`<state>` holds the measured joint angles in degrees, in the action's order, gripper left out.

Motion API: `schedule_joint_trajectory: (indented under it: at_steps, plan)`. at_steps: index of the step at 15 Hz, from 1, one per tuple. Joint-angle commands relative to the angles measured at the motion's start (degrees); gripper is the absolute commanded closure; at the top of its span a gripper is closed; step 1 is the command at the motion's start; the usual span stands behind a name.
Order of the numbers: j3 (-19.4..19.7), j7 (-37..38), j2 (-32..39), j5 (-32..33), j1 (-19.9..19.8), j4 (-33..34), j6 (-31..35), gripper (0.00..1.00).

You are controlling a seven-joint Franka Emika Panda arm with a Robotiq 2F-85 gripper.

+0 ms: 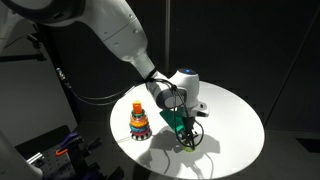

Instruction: Pick up the lime green ring and put it on the ring holder

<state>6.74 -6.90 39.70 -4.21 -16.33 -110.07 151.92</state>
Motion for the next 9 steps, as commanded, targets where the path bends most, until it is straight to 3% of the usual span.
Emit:
schedule_joint_trajectory:
  at_steps: [1, 9]
  plan:
    - [-0.7, -1.3, -1.8, -0.1, -1.2, 0.0, -1.5, 0.98]
    - [0.4, -1.4, -11.2, 2.7, 1.3, -3.3, -11.6, 0.94]
